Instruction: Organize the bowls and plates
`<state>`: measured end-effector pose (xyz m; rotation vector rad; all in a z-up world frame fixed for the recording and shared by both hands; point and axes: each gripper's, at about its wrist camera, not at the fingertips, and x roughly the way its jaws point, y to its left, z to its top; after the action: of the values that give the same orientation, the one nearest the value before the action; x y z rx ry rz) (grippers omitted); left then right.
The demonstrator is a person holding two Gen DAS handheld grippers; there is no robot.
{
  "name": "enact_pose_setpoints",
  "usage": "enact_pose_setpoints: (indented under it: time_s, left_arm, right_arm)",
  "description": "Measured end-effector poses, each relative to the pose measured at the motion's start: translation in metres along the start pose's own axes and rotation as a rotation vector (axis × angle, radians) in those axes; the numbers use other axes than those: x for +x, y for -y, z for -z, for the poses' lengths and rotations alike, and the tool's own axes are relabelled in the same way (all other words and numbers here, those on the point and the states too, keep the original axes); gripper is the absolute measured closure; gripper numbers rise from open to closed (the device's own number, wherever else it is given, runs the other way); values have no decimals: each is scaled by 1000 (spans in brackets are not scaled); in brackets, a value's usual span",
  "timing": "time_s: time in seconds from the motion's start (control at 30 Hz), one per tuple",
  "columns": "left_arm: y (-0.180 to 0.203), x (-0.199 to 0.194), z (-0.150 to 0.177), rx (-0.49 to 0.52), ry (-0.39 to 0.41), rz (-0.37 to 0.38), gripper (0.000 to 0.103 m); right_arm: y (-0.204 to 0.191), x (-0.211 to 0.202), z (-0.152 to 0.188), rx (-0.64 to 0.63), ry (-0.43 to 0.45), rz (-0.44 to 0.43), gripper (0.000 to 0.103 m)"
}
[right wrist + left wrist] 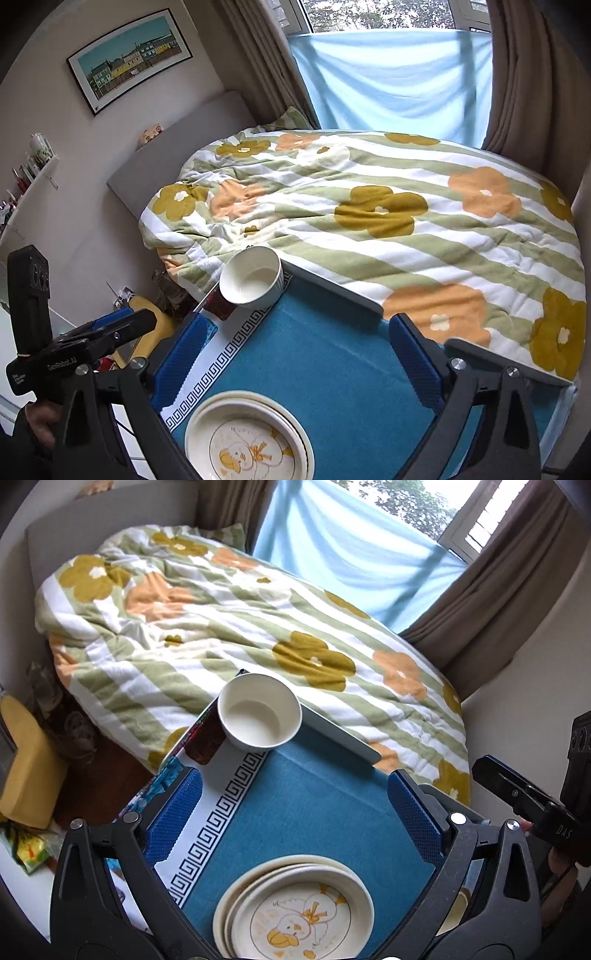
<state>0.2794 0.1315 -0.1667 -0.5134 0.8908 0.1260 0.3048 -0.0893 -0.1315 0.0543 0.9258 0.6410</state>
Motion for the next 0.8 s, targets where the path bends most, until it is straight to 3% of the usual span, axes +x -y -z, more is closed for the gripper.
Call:
enact_pose_setpoints:
  time_s: [0.13, 0.2, 0.33, 0.47, 0.57, 0.73, 0.8]
  left_arm:
    - [-35, 59, -16, -93, -83, 45, 11]
    - [-48, 88, -19, -137, -136, 87, 18]
    - [-66, 131, -23, -181, -179, 81, 33]
    - [-77, 159, -29, -187, -189, 55, 49]
    - [-83, 172, -32, -171, -203, 29, 66]
    - [-88, 182, -34, -143, -216, -17, 79]
    - [-88, 182, -35, -133, -212, -16, 79]
  right_arm:
    - [-9, 70, -19, -33, -71, 36, 5]
    - [-7, 110, -22, -8, -137, 18, 5]
    - [5, 174, -19, 107, -238, -60, 7]
    - [9, 216, -13, 164, -306, -77, 38]
    - [7, 233, -10, 198, -323, -94, 48]
    - [6, 245, -10, 210, -327, -97, 68]
    - [6, 249, -12, 211, -326, -103, 71]
